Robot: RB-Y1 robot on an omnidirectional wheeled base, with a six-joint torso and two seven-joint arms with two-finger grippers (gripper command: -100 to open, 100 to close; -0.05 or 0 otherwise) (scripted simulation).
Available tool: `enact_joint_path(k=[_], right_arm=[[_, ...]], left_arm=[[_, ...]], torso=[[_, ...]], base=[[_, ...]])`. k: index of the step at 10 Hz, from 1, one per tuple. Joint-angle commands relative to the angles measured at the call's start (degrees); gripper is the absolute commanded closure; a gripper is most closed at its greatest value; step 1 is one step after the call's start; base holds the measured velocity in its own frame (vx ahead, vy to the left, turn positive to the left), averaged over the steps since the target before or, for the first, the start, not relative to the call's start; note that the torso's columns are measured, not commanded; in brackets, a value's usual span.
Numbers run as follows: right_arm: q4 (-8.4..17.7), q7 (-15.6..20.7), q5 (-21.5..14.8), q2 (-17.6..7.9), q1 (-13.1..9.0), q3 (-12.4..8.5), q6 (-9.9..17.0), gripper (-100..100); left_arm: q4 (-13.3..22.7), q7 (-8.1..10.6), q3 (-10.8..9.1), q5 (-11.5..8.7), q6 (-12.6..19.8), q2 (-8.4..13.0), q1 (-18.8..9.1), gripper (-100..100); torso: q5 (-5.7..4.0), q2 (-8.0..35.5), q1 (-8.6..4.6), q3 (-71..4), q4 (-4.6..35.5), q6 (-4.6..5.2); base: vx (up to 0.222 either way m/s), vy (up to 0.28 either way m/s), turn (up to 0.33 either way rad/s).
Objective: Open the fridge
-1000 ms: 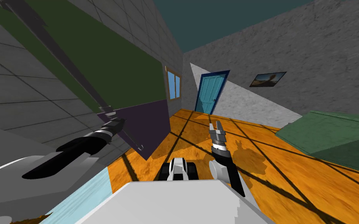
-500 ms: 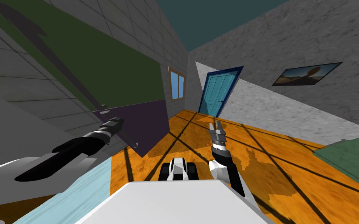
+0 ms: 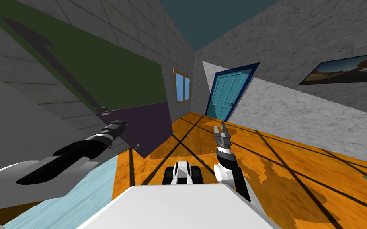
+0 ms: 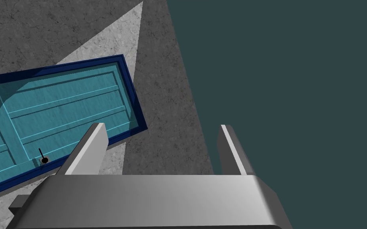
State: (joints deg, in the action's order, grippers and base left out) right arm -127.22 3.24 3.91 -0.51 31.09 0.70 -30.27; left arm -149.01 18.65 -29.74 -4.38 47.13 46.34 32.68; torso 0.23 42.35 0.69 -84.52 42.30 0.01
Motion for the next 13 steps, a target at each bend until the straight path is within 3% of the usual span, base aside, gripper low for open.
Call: enact_joint_path(k=[1,7,13], right_arm=[[0.00,0.00,0.00,-0.01,0.00,-0.01,0.00,0],[0.00,0.00,0.00,-0.01,0.00,-0.01,0.00,0],[0.00,0.00,0.00,-0.02,0.01,-0.02,0.00,0]], left_arm=[[3.46,-0.05,-0.43,-0.41,-0.56,0.03,0.20,-100],[9.02,-0.71,0.48,-0.25,-3.12,-0.85,-1.25,-100],[8.04,-1.44,1.36,-0.09,-6.62,-1.24,-3.05,-100]], torso=[[-0.07,0.00,-0.22,0.00,0.00,-0.01],[-0.20,-0.08,-0.57,-0.05,-0.02,0.00],[-0.24,-0.13,-0.72,-0.09,-0.04,-0.01]], base=[[0.000,0.047,-0.006],[0.013,0.087,-0.017],[0.024,0.215,-0.035]])
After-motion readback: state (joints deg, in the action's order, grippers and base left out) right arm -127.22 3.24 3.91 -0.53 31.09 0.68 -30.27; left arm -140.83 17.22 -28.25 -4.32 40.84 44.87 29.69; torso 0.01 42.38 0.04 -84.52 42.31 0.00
